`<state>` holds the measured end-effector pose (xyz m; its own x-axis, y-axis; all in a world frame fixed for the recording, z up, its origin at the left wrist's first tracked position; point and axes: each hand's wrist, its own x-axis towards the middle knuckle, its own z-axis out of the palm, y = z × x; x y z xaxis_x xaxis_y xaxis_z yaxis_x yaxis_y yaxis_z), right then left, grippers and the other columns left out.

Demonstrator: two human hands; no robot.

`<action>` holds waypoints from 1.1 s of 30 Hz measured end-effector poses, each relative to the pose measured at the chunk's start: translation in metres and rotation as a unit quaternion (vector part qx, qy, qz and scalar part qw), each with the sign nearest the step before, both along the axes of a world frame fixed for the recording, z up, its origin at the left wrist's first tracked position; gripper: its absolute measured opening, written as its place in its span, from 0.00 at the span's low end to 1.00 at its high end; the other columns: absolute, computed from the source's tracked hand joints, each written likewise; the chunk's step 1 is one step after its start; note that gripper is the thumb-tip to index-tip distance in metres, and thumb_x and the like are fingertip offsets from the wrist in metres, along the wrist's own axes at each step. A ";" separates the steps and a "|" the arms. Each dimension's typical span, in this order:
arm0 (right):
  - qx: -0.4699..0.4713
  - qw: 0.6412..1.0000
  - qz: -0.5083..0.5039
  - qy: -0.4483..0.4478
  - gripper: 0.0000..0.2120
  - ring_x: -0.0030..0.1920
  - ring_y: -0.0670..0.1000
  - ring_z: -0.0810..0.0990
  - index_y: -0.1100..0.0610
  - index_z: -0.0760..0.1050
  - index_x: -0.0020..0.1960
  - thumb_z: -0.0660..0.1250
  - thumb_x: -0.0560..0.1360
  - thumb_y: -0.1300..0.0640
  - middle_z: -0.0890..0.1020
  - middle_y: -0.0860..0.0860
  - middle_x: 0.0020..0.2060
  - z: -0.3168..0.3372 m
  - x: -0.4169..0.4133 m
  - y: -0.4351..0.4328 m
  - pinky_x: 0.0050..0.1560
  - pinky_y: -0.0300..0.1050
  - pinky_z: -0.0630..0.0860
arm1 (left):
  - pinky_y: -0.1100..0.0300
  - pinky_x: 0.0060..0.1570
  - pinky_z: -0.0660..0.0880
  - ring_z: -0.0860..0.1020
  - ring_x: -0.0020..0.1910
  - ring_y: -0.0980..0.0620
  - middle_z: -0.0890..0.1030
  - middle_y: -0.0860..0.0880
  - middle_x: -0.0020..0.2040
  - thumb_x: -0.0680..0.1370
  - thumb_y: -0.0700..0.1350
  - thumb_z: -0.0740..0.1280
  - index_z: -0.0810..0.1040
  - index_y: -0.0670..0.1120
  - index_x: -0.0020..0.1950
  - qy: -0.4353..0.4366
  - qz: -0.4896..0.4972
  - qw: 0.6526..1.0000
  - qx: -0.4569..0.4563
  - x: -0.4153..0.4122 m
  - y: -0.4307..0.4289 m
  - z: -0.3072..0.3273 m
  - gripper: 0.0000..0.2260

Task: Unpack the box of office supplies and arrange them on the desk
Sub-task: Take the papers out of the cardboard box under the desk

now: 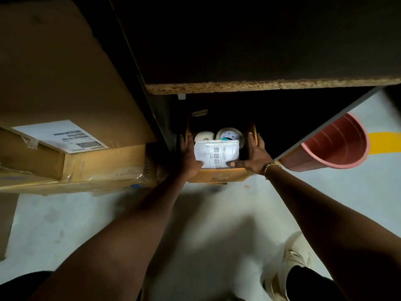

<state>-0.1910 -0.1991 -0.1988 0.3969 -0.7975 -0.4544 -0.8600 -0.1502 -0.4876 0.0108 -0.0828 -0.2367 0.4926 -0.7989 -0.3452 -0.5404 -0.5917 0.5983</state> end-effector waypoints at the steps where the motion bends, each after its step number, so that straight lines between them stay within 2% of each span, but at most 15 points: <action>1: -0.006 1.000 0.005 -0.005 0.62 0.79 0.58 0.54 0.52 0.42 0.80 0.80 0.62 0.42 0.40 0.53 0.80 -0.001 0.000 0.000 0.74 0.50 0.60 | 0.50 0.78 0.52 0.41 0.79 0.46 0.38 0.46 0.80 0.72 0.43 0.75 0.44 0.50 0.80 0.002 -0.003 1.000 -0.005 0.000 0.001 0.000 0.48; 4: 0.000 1.000 0.010 -0.017 0.64 0.79 0.56 0.53 0.53 0.40 0.80 0.81 0.60 0.41 0.39 0.52 0.80 0.000 -0.007 0.009 0.74 0.48 0.59 | 0.53 0.77 0.51 0.41 0.79 0.46 0.37 0.46 0.80 0.70 0.44 0.76 0.41 0.49 0.80 0.015 -0.023 1.000 0.003 -0.004 0.011 0.007 0.52; 7: 0.003 1.000 0.003 -0.031 0.65 0.79 0.57 0.53 0.53 0.39 0.80 0.81 0.60 0.41 0.39 0.51 0.79 0.006 -0.018 0.031 0.74 0.49 0.60 | 0.48 0.75 0.58 0.44 0.79 0.45 0.37 0.48 0.80 0.70 0.47 0.76 0.38 0.52 0.80 -0.016 -0.053 0.998 0.026 -0.015 0.032 0.016 0.53; 11: 0.029 0.999 -0.007 -0.032 0.65 0.79 0.56 0.53 0.55 0.39 0.80 0.81 0.60 0.43 0.40 0.52 0.80 0.008 -0.045 0.077 0.74 0.49 0.60 | 0.43 0.73 0.63 0.50 0.78 0.40 0.40 0.48 0.79 0.68 0.50 0.77 0.37 0.52 0.79 -0.065 -0.082 0.991 0.080 -0.037 0.071 0.019 0.56; 15: 0.043 0.999 -0.014 -0.019 0.64 0.78 0.55 0.55 0.54 0.40 0.80 0.81 0.61 0.44 0.41 0.51 0.80 0.004 -0.075 0.130 0.73 0.48 0.62 | 0.49 0.69 0.69 0.56 0.77 0.41 0.36 0.48 0.79 0.68 0.43 0.77 0.35 0.54 0.78 -0.008 -0.069 0.993 0.096 -0.074 0.121 0.020 0.57; 19: 0.057 0.998 -0.032 0.007 0.63 0.78 0.55 0.57 0.52 0.41 0.80 0.81 0.61 0.43 0.44 0.51 0.80 -0.007 -0.100 0.173 0.73 0.48 0.63 | 0.51 0.67 0.71 0.61 0.75 0.41 0.37 0.46 0.79 0.70 0.37 0.72 0.34 0.55 0.78 0.015 -0.058 0.991 0.118 -0.105 0.164 0.016 0.53; 21: 0.072 0.996 -0.043 0.001 0.62 0.78 0.55 0.57 0.52 0.42 0.80 0.81 0.61 0.44 0.46 0.52 0.80 -0.009 -0.108 0.187 0.73 0.48 0.62 | 0.52 0.66 0.70 0.63 0.75 0.40 0.38 0.45 0.80 0.71 0.38 0.71 0.35 0.55 0.78 0.032 -0.065 0.988 0.139 -0.112 0.180 0.015 0.51; 24: 0.091 0.995 -0.049 -0.005 0.59 0.77 0.56 0.59 0.52 0.44 0.80 0.79 0.64 0.44 0.50 0.53 0.80 -0.009 -0.113 0.190 0.73 0.49 0.63 | 0.49 0.69 0.66 0.59 0.76 0.40 0.38 0.45 0.80 0.72 0.43 0.72 0.38 0.54 0.79 0.058 -0.081 0.981 0.163 -0.108 0.189 0.020 0.49; 25: 0.090 0.994 -0.053 -0.009 0.56 0.76 0.56 0.61 0.52 0.47 0.80 0.79 0.65 0.44 0.53 0.54 0.79 -0.008 -0.115 0.188 0.72 0.49 0.63 | 0.48 0.70 0.65 0.57 0.77 0.39 0.38 0.46 0.80 0.72 0.47 0.72 0.40 0.53 0.80 0.027 -0.091 0.982 0.161 -0.106 0.187 0.023 0.48; 28: 0.029 0.997 -0.068 0.005 0.41 0.73 0.58 0.67 0.52 0.60 0.77 0.75 0.70 0.47 0.57 0.54 0.78 -0.005 -0.121 0.182 0.69 0.51 0.69 | 0.46 0.72 0.60 0.51 0.77 0.40 0.43 0.45 0.80 0.71 0.54 0.71 0.51 0.51 0.80 -0.190 -0.144 0.969 0.069 -0.103 0.170 0.034 0.43; 31: -0.099 0.993 -0.068 0.020 0.25 0.70 0.58 0.67 0.54 0.70 0.68 0.70 0.73 0.53 0.63 0.54 0.74 0.002 -0.112 0.183 0.64 0.52 0.73 | 0.45 0.74 0.57 0.49 0.78 0.41 0.44 0.44 0.80 0.72 0.55 0.70 0.51 0.52 0.80 -0.251 -0.175 0.952 0.023 -0.101 0.145 0.038 0.42; 33: -0.143 0.989 -0.008 0.028 0.18 0.64 0.59 0.70 0.55 0.74 0.62 0.67 0.72 0.56 0.71 0.55 0.66 0.003 -0.099 0.180 0.60 0.51 0.74 | 0.43 0.75 0.51 0.45 0.79 0.41 0.41 0.44 0.80 0.72 0.55 0.69 0.50 0.52 0.80 -0.283 -0.189 0.940 0.028 -0.090 0.133 0.036 0.42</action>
<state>-0.2903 -0.0195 -0.1954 0.3638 -0.9026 -0.2300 -0.8879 -0.2615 -0.3784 -0.0788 0.0503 -0.2009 0.2940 -0.9424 -0.1596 -0.9408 -0.3148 0.1257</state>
